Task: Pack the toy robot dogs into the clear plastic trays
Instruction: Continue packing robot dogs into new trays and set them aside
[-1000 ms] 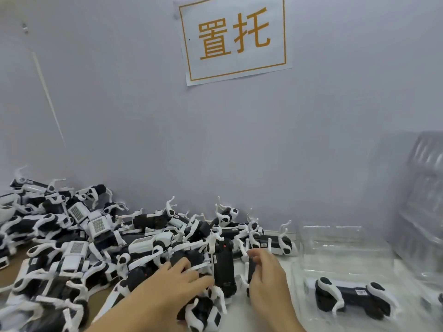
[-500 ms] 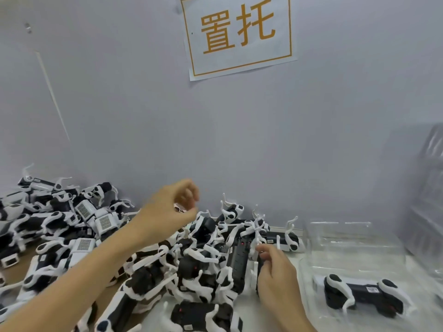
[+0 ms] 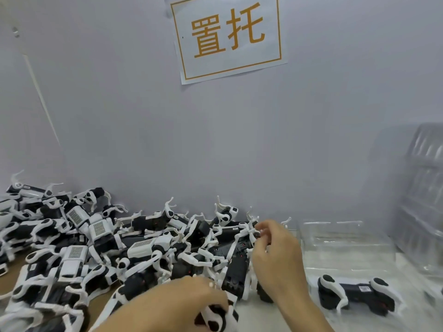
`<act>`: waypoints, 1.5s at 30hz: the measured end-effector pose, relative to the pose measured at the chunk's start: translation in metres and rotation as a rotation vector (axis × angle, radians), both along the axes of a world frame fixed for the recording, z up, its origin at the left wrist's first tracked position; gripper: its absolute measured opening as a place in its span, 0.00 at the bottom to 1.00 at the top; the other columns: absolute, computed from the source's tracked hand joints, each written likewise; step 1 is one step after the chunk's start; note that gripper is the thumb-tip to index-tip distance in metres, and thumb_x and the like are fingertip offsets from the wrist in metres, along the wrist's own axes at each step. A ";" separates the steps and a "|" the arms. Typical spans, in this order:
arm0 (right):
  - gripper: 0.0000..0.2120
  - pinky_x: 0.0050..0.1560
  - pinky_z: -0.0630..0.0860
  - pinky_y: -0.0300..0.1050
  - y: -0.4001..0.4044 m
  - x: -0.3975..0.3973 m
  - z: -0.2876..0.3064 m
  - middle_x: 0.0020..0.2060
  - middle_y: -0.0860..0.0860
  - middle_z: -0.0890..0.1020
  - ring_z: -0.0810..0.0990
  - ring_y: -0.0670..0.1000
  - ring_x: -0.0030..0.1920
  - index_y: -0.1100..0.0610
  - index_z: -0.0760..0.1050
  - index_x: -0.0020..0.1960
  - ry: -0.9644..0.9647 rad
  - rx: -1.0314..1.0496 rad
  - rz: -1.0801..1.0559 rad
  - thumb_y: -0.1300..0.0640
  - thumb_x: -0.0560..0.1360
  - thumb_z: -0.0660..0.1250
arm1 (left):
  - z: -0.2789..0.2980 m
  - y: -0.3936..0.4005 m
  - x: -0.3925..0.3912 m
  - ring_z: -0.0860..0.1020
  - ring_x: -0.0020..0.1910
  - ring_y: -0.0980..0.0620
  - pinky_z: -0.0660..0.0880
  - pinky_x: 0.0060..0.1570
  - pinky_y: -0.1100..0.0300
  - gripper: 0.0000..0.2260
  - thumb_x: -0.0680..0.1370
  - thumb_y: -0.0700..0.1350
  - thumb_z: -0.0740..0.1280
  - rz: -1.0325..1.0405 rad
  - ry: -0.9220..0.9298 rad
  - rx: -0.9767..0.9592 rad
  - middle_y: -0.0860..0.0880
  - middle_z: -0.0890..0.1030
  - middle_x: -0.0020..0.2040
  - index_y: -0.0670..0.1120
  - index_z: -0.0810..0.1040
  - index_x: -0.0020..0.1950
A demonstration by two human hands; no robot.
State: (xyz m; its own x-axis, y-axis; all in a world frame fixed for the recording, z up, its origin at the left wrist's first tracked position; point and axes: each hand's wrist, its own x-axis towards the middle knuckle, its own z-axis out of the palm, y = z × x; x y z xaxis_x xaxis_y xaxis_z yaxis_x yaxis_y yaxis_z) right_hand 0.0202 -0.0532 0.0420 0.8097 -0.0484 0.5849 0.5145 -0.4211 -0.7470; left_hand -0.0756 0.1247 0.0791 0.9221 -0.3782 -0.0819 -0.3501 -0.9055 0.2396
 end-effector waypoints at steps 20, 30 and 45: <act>0.08 0.55 0.72 0.48 -0.077 0.081 0.025 0.40 0.48 0.75 0.78 0.54 0.51 0.52 0.66 0.39 0.663 -0.750 -0.223 0.54 0.76 0.60 | 0.028 -0.020 0.104 0.73 0.69 0.42 0.72 0.67 0.51 0.37 0.79 0.41 0.69 0.660 0.059 -1.597 0.39 0.64 0.76 0.45 0.49 0.81; 0.09 0.55 0.70 0.49 -0.073 0.077 0.038 0.41 0.49 0.77 0.78 0.57 0.53 0.52 0.69 0.41 0.421 -0.678 -0.386 0.52 0.79 0.63 | 0.017 -0.029 0.046 0.84 0.47 0.56 0.82 0.44 0.60 0.09 0.81 0.42 0.66 0.489 -0.272 -1.260 0.53 0.86 0.49 0.54 0.78 0.58; 0.18 0.60 0.72 0.45 0.029 -0.054 0.053 0.40 0.24 0.76 0.75 0.35 0.51 0.44 0.76 0.65 -0.194 -0.318 0.346 0.53 0.77 0.71 | 0.028 0.002 0.045 0.86 0.41 0.52 0.82 0.37 0.58 0.25 0.74 0.62 0.68 0.584 -0.287 -1.601 0.48 0.83 0.52 0.50 0.70 0.64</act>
State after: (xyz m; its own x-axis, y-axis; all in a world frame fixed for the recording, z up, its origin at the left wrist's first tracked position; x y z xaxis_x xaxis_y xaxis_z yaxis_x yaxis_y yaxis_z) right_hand -0.0337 -0.0244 0.0955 0.6213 0.4088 0.6685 0.7810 -0.3922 -0.4860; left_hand -0.0308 0.1262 0.1067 0.8727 0.4499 0.1898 -0.2778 0.1377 0.9507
